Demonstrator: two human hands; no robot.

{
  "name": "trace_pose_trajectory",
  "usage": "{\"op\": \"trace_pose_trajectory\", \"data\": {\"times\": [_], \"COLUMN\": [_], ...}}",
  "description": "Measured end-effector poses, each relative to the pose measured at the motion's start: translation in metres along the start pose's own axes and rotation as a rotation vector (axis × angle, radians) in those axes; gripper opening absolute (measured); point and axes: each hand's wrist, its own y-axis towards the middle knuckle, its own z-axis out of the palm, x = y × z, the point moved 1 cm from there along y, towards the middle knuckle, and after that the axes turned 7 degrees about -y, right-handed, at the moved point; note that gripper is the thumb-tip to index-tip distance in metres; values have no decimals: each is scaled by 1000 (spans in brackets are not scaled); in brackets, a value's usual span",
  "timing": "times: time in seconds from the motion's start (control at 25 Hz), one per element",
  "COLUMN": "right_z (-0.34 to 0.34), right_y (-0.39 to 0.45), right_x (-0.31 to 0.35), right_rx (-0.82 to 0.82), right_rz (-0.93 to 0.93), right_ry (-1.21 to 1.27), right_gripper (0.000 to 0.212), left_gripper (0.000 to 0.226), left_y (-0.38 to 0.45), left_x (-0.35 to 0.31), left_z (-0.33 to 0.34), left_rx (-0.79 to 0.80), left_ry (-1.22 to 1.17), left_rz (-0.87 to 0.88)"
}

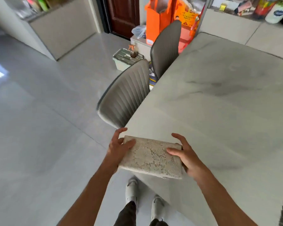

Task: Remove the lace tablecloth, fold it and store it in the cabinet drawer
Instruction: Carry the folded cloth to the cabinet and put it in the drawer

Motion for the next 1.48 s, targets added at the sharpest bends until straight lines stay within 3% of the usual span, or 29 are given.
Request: {"op": "trace_pose_trajectory", "data": {"times": [0.12,0.24,0.32,0.44,0.52,0.6,0.68,0.76,0.88,0.96,1.08,1.48], "right_z": [50,108,151,214,270,336,429,515,625,688,786,1121], "right_y": [17,18,8,-7,-8,-3,-8,-17,-41,-58,-77,-9], "right_x": [1,6,-3,-30,-41,-34,-24,-28,-46,-56,-64,-83], "right_rx": [-133,-78,75,337,329,279,394,645,953,990,1016,1142], "right_rz": [-21,-126,-156,93,139,-16,-188,-255,-319,-368,-420,-367], "right_ry": [30,-74,-250,-315,-411,-486,-523,-614,-821,-830,-790,-785], "right_gripper": [62,46,38,47,43,34,28,29,62,72,64,53], "left_gripper": [50,45,44,42,42,47,53,59,73,83,86,77], "left_y": [-37,-74,-96,-128,-158,-183,-210,-237,-280,-309,-343,-334], "left_x": [39,73,86,113,135,149,165,176,193,201,215,244], "left_z": [-33,-74,-107,-167,-210,-250,-311,-386,-495,-553,-638,-931], "left_rx": [-16,-271,-379,-494,-547,-604,-703,-799,-905,-932,-986,-1174], "left_ry": [265,296,181,71,-58,-217,-377,-424,-201,-29,41,-178], "left_rz": [221,337,263,136,46,13,48,103,88,64,102,140]}}
